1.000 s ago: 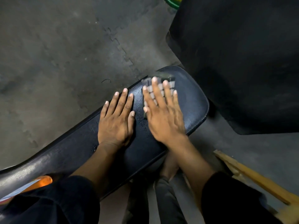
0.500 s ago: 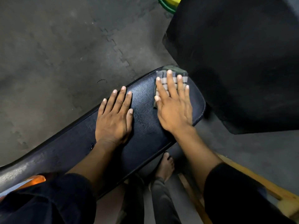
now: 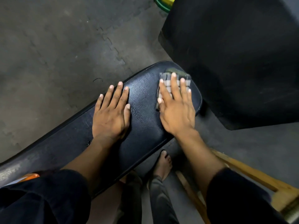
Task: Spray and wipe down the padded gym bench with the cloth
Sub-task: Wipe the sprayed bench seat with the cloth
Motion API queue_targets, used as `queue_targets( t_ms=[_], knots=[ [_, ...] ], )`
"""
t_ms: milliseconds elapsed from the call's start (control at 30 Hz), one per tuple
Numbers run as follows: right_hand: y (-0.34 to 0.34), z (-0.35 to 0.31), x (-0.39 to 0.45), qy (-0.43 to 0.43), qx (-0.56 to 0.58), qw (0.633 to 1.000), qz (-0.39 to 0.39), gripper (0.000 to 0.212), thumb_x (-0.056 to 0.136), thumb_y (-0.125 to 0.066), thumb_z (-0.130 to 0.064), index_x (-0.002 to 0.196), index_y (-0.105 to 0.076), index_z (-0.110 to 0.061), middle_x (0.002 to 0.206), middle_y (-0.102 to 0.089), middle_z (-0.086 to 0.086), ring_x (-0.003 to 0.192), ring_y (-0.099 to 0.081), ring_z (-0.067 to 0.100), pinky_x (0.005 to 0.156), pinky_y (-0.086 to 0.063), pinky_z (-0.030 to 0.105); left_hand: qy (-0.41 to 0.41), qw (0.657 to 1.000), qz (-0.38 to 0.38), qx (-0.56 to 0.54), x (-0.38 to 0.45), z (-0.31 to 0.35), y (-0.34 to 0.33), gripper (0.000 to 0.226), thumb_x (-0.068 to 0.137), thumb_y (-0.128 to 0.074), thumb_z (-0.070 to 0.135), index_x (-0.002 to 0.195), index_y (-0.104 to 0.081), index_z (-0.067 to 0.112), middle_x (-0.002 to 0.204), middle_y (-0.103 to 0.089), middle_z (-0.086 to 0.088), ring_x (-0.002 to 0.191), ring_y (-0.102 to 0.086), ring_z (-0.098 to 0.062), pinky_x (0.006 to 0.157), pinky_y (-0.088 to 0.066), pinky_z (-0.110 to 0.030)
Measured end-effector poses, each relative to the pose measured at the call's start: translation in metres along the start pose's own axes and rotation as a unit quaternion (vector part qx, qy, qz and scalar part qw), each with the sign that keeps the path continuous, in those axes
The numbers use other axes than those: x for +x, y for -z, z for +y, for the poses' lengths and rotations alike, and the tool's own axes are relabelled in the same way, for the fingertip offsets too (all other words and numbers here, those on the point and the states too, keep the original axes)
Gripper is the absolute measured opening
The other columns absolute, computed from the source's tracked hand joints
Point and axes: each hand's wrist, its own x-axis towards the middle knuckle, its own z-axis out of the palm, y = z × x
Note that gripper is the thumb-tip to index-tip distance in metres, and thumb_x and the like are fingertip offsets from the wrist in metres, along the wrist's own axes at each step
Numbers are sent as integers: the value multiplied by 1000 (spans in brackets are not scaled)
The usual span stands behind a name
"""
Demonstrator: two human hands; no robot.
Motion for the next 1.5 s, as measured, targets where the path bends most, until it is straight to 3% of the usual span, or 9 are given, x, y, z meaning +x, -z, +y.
queue_targets(
  t_ms=[133,300,467,667,867,1033,1200,1333,1500],
  knots=[
    [1,-30,18,29,11,999,-7,67,112,-35,-39,173,-8,-32,181,13,7,167,10,38,135,-5,54,1,1000,1,-2,0,0,-1,58,114,-28,40,171,-28,25,181,-21,3,168,-18,-21,134,-21,-51],
    [-20,-46,-42,103,18,994,-8,64,112,-35,-38,172,-15,-34,182,6,2,168,4,34,135,-11,55,-1,1000,-4,-9,0,-1,2,59,115,-26,41,171,-28,24,181,-19,3,168,-16,-20,135,-20,-51],
    [-16,-14,-52,68,-25,997,-7,64,110,-33,-38,172,-18,-35,182,-2,4,167,-6,36,133,-17,58,2,1000,0,-15,1,1,2,58,114,-29,40,170,-30,25,181,-22,4,168,-18,-21,135,-20,-51],
    [-5,-39,8,59,-6,998,13,61,114,-27,-41,173,-14,-31,181,6,9,167,3,41,135,-8,55,2,1000,-4,-25,-2,0,1,57,116,-27,41,171,-29,26,181,-21,4,168,-16,-20,136,-17,-50],
    [-34,-62,-69,150,3,989,3,60,112,-34,-37,171,-22,-33,182,0,3,168,0,35,134,-13,55,-9,996,-22,-85,-12,-13,14,55,113,-34,31,167,-40,19,178,-30,0,167,-23,-23,135,-21,-50],
    [-28,-10,-83,83,-40,996,12,69,106,-48,-34,171,-23,-36,182,-9,2,167,-12,35,134,-17,57,-21,997,-61,-42,-54,-30,23,59,113,-34,35,170,-32,22,180,-22,2,168,-17,-22,135,-20,-50],
    [-10,-22,-24,61,-31,997,19,71,109,-44,-34,173,-13,-30,182,3,5,167,2,38,136,-6,54,43,998,-43,-11,-101,-51,24,63,112,-32,45,171,-28,24,182,-14,3,169,-13,-21,135,-19,-54],
    [-24,-72,-32,127,-37,991,4,76,107,-43,-37,173,-6,-27,181,11,11,166,6,42,134,-9,58,94,994,-49,6,-126,-59,23,67,112,-29,51,173,-23,24,183,-9,2,170,-6,-20,136,-14,-56],
    [-50,-95,-109,214,0,977,0,71,106,-48,-29,171,-21,-30,182,2,4,168,3,34,134,-13,55,114,993,-13,14,-133,-50,16,66,111,-31,48,172,-25,22,182,-13,0,170,-9,-22,135,-15,-57]
  ],
)
